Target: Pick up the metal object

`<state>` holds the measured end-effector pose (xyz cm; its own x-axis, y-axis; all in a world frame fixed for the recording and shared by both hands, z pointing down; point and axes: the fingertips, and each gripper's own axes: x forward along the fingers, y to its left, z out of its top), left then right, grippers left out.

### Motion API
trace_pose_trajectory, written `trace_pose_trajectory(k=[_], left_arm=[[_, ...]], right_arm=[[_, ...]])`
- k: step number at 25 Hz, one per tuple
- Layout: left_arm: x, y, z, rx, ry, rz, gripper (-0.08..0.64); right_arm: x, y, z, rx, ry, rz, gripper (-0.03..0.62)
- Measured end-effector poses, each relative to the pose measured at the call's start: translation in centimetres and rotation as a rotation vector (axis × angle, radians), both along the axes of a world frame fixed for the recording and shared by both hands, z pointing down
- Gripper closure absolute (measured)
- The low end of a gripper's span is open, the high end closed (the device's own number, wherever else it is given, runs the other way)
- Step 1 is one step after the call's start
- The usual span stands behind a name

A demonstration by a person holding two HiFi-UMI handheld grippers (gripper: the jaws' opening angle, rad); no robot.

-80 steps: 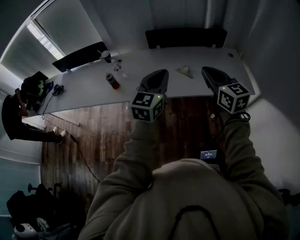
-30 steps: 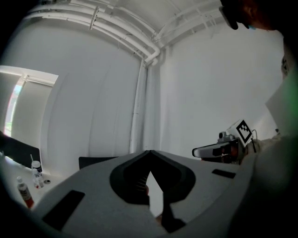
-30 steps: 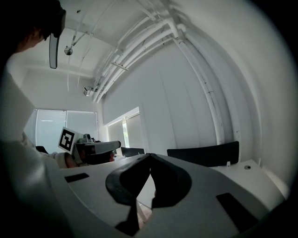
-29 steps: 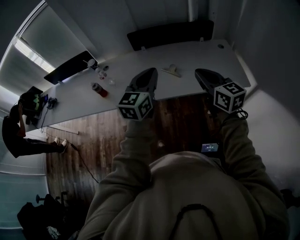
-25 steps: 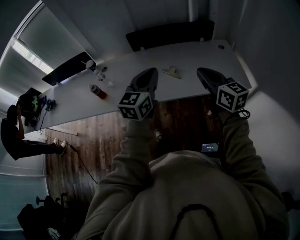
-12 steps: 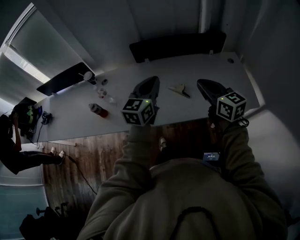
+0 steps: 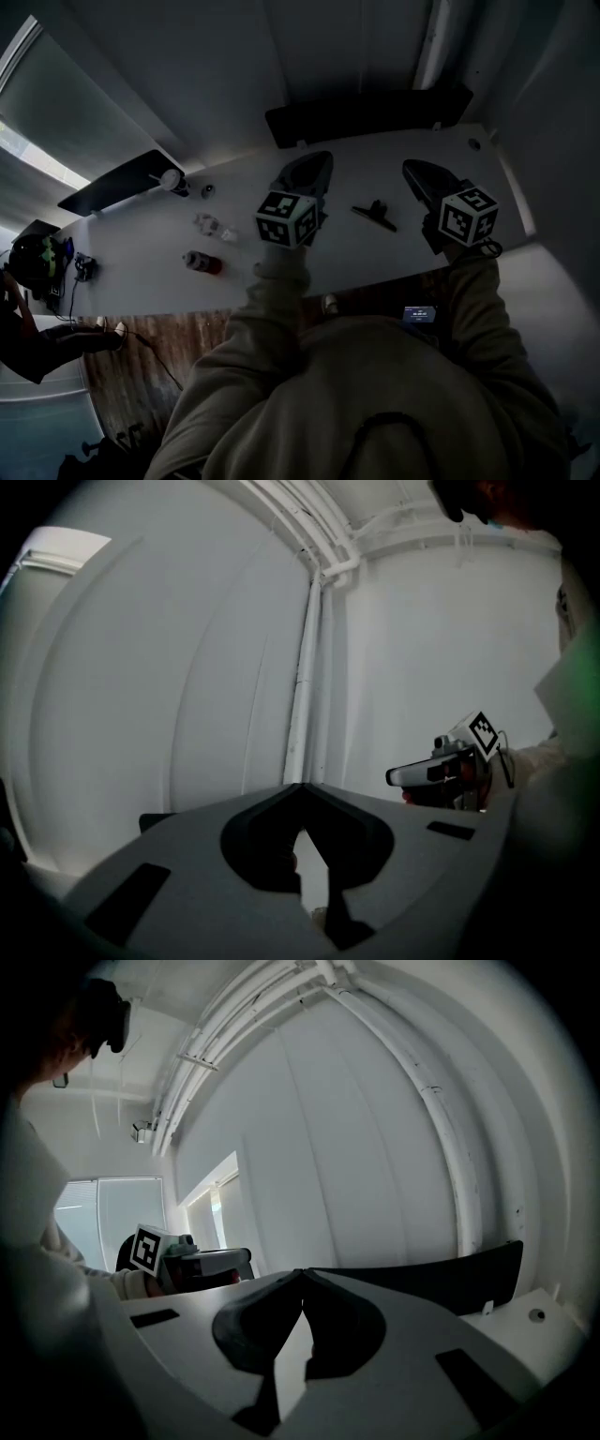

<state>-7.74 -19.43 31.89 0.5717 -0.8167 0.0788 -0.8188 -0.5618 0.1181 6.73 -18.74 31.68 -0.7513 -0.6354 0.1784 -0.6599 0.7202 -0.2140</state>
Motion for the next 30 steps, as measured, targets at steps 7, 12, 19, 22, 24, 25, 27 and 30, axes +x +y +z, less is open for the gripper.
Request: trace_pose_trajectory(k=[7,12,19,22,24,25,27,30], left_arm=[[-1.5,-6.2,1.5,-0.026,0.009,0.048,0.555],[-1.6,-8.1,1.4,-0.017,0.012,0.051,0.555],[-1.5,-10.2,-0.5,0.013,-0.003,-0.001,0.555],[-1.6,-10.9,-2.5,0.033,0.002,-0.012,0.555],[-2.1,-11.7,-3.7,0.032,0.007,-0.041,0.555],[-1.9,-12.0,-4.1,0.037,0.001,-0.045,0.555],[-0.9,-12.2,-4.7,0.060,-0.017,-0.031,0.555],[0.0,-12.3,-5.1,0.088,-0.047,-0.017,0.555]], right_arm=[[-1.6,-6.0,0.3,-0.014,0.004,0.051,0.574],[-1.4,-7.8,-0.2,-0.008,0.012,0.059,0.574],[-1.4,-10.4,-2.5,0.050,-0.018,0.023,0.574],[-1.1,-11.6,-4.2,0.108,0.005,0.043,0.574],[-1.2,-12.4,-5.2,0.138,0.016,0.043,0.574],[-1.1,-12.8,-5.6,0.150,0.023,0.041,0.574],[-0.6,-13.3,-6.6,0.172,0.035,0.039,0.574],[-0.2,-14.0,-7.3,0.182,0.029,0.032,0.574]])
